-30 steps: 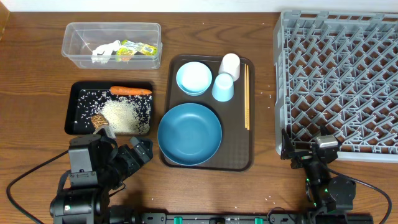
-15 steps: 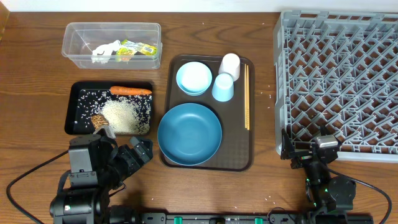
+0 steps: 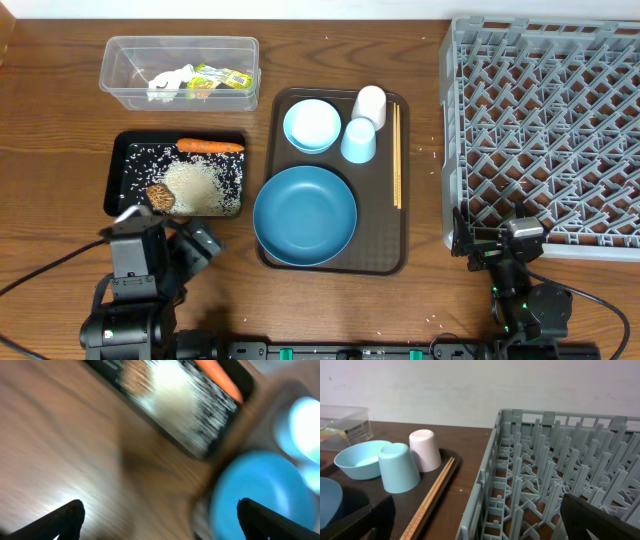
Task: Sort waste into correct bins and load items into the dishwasher rack
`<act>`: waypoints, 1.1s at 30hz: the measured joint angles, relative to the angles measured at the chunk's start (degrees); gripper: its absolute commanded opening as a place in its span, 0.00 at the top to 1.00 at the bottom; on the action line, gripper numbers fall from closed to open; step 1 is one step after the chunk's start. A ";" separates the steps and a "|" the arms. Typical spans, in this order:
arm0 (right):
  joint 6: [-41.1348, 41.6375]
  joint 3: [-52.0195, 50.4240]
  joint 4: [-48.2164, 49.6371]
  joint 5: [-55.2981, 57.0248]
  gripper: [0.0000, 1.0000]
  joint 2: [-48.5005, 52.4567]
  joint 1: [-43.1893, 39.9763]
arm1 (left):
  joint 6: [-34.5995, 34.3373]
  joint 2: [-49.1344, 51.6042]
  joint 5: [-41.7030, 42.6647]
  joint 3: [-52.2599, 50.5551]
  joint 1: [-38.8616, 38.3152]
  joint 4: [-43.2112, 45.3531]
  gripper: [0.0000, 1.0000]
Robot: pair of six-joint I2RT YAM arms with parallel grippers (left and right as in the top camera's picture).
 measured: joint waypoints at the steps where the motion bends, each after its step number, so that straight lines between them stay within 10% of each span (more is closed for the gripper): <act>1: 0.00 0.00 0.00 0.02 0.01 0.00 0.00 | 0.04 0.00 -2.99 0.00 0.00 0.00 0.02; 9: 0.00 0.00 0.00 0.00 0.01 -0.02 0.00 | 6.80 0.00 -19.63 0.00 0.00 -0.98 0.02; 21: 2.10 0.00 2.69 -4.31 0.01 -0.02 0.00 | 11.04 0.00 -23.21 0.00 0.00 -0.98 0.02; 33: 40.17 0.00 5.51 -34.25 0.01 -0.02 0.00 | 11.21 0.00 -23.54 0.00 0.00 -1.01 0.02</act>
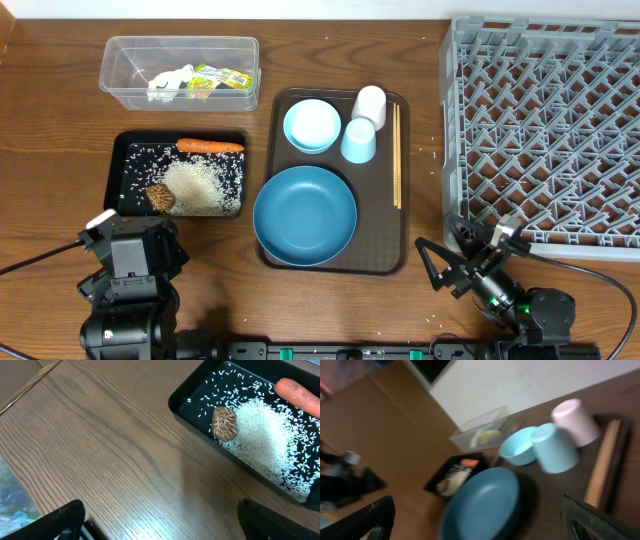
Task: Sort waste into correct bins and load items into the dishwasher rack
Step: 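Move the right gripper from rest over the large blue plate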
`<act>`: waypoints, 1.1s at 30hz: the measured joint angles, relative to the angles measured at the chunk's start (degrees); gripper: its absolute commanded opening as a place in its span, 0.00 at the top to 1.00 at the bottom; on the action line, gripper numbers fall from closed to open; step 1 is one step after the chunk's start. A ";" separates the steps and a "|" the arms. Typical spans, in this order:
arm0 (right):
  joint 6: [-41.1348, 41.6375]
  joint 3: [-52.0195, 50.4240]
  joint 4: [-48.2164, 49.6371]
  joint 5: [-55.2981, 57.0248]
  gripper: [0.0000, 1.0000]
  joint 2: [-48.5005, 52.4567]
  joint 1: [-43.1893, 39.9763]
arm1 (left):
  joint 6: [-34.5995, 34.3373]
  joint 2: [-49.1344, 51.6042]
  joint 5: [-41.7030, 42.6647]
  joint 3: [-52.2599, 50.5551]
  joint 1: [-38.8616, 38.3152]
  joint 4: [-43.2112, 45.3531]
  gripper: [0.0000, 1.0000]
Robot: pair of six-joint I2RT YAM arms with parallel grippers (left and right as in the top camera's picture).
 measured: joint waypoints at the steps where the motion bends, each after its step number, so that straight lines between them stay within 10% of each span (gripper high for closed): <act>1: 1.60 0.00 0.66 -0.55 0.01 0.02 0.00 | -0.02 0.00 0.00 0.00 0.00 0.00 0.02; 8: 9.90 0.31 18.47 -3.30 0.01 0.15 0.00 | 0.00 0.00 -0.31 0.00 0.00 -0.02 0.02; 17: 8.74 8.63 18.88 -2.08 0.01 6.01 0.00 | 0.00 0.00 -0.42 0.00 0.00 0.00 0.02; 33: -4.74 41.79 10.62 -12.33 0.01 53.37 4.87 | -0.02 0.00 -0.42 -0.02 0.00 -0.04 0.02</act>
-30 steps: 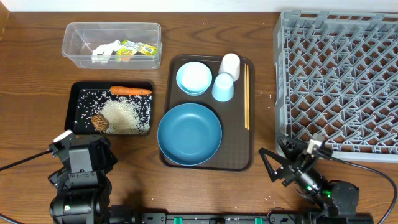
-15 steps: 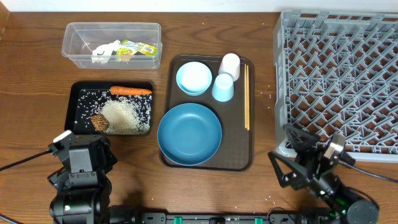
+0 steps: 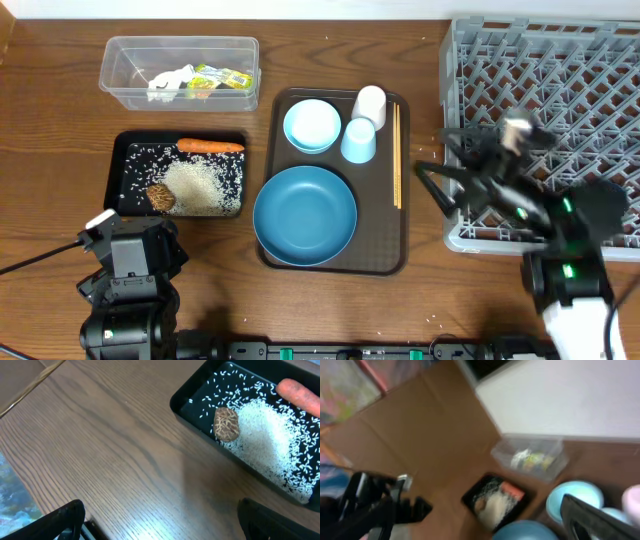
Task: Sort waste into correct bins and load items into the dishwasher rack
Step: 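Move the right gripper from rest over the large blue plate, then close the right gripper on the near rim of the blue plate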
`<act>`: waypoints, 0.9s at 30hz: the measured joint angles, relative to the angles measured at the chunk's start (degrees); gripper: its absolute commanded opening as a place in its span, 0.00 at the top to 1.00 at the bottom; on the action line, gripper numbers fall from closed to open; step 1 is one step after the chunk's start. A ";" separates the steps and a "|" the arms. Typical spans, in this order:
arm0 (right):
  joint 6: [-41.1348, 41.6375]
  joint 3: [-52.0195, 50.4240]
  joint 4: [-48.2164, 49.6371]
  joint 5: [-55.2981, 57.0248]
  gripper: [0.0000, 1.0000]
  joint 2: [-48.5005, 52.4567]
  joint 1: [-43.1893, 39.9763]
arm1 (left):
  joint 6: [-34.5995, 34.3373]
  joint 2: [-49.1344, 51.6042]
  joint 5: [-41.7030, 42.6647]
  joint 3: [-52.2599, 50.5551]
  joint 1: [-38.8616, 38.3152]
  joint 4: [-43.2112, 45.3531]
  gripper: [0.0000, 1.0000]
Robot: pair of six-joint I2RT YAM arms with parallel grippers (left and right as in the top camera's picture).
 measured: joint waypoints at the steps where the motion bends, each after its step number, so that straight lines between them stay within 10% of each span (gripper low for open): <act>1: -0.85 1.31 -1.29 -0.39 0.01 1.97 1.22 | 0.02 0.00 -0.02 0.00 0.00 0.04 0.02; 10: -15.63 12.74 -29.73 21.66 0.01 15.61 22.38 | 0.00 0.00 0.00 0.00 0.00 0.07 0.02; 27: -12.09 14.25 -33.38 49.75 0.01 31.17 40.72 | 0.02 0.00 -0.02 0.00 0.00 0.04 0.02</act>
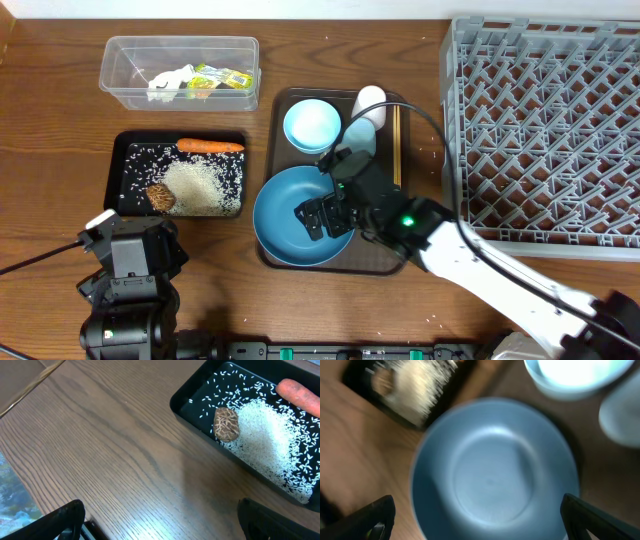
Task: Sort waste into correct bins and load items into the dishwasher rack
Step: 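Close the right gripper on the near rim of the blue plate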
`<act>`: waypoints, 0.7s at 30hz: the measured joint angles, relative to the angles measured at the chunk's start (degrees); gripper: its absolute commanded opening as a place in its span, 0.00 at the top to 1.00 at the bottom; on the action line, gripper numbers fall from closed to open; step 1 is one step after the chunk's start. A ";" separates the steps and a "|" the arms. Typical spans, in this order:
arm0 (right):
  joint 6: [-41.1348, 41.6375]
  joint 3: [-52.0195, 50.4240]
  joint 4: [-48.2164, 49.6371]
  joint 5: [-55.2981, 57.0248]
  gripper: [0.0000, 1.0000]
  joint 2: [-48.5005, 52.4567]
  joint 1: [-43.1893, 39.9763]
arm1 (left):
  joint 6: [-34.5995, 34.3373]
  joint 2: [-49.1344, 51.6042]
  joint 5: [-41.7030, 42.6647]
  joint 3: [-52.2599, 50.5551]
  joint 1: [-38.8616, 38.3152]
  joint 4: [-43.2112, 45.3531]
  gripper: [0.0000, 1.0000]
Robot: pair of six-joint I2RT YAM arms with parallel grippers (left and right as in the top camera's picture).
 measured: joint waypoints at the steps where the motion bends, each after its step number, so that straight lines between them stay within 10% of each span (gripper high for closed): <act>1: 1.14 0.04 -0.92 1.11 0.01 0.98 0.13 | 0.00 0.00 0.00 0.00 0.00 0.00 0.02; 10: 6.56 0.09 -5.16 9.53 0.01 3.76 -1.01 | 0.00 0.00 0.00 0.00 0.00 0.00 0.02; 21: -2.21 0.20 8.24 -5.16 0.01 3.76 3.56 | 0.00 0.00 0.00 0.00 0.00 0.00 0.02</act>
